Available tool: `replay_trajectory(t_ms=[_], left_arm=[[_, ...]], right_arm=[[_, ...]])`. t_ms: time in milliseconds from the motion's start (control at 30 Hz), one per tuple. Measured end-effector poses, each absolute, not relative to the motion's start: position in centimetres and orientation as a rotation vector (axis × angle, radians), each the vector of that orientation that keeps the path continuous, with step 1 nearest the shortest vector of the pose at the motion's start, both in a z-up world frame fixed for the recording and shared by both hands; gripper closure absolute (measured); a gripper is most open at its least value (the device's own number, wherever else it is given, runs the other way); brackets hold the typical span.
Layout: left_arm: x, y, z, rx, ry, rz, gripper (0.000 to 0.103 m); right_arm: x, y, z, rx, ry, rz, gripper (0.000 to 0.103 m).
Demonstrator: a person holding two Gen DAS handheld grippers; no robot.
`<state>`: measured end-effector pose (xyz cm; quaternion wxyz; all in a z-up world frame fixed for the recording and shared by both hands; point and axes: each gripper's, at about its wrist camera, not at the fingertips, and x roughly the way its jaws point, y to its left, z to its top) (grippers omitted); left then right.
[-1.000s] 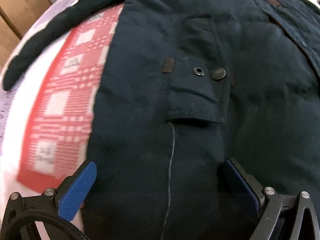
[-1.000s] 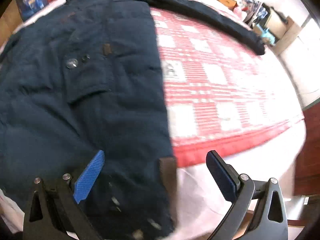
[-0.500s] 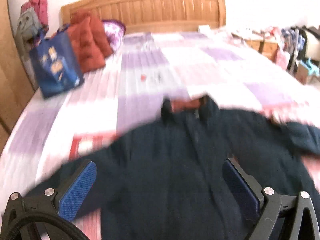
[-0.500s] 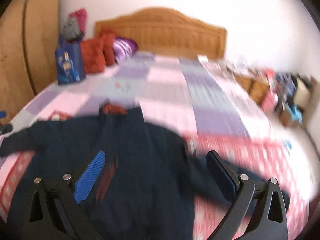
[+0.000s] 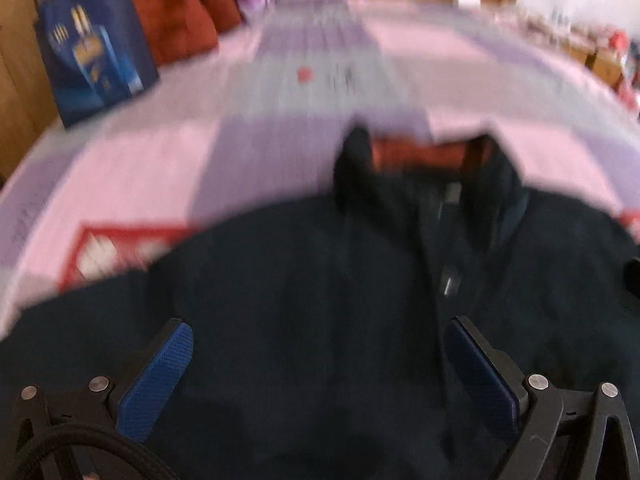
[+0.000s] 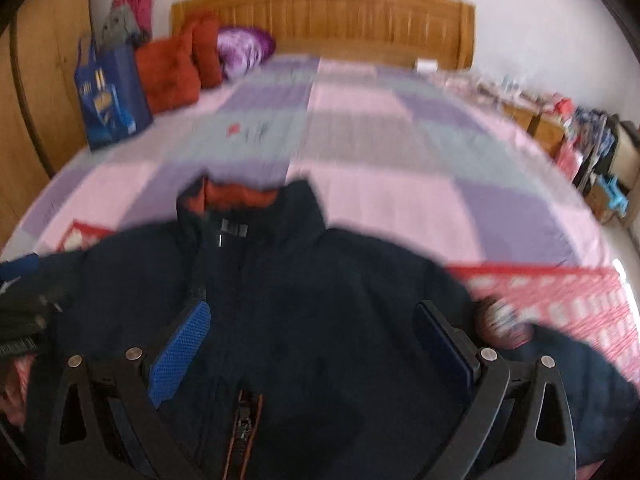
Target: Fold large clothes
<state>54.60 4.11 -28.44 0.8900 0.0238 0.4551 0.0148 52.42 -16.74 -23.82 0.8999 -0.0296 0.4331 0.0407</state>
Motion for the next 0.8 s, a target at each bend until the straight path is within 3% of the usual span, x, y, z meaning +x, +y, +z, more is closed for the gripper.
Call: replay_trajectory(t_ms=[133,233,433,567,700,800], left_arm=[[55.8,3.4,-34.4,0.150,0.990,0.048,0.000],[55.6,7.2,-37.2,0.139,0.988,0.080,0.000],[52.8,14.1,-36.7,0.104,0.911,0.185,0.000],[51.6,9.3,-34.6,0.125,0.886,0.145,0.001],[50.8,-0.6,-31.0,0.088,0.824,-0.061,0.001],[51.1,-9.4,-30.0,0.085,0.823,-0.205,0.000]], right_arm=[[53.8,-13.5,-31.0,-0.208,0.991,0.147,0.000],[54.4,-16.3,-35.3,-0.259,1.044,0.098,0.000],[51.2,-30.9,-34.6,-0.077,0.996,-0.130,0.001],[50.9,-28.3,-34.5,-0.207,0.992,-0.149,0.000],[51.3,-25.3,-34.0,-0.253,0.957,-0.035,0.000],[50.8,-28.8,-32.5,-0.232,0.916,-0.091,0.000]])
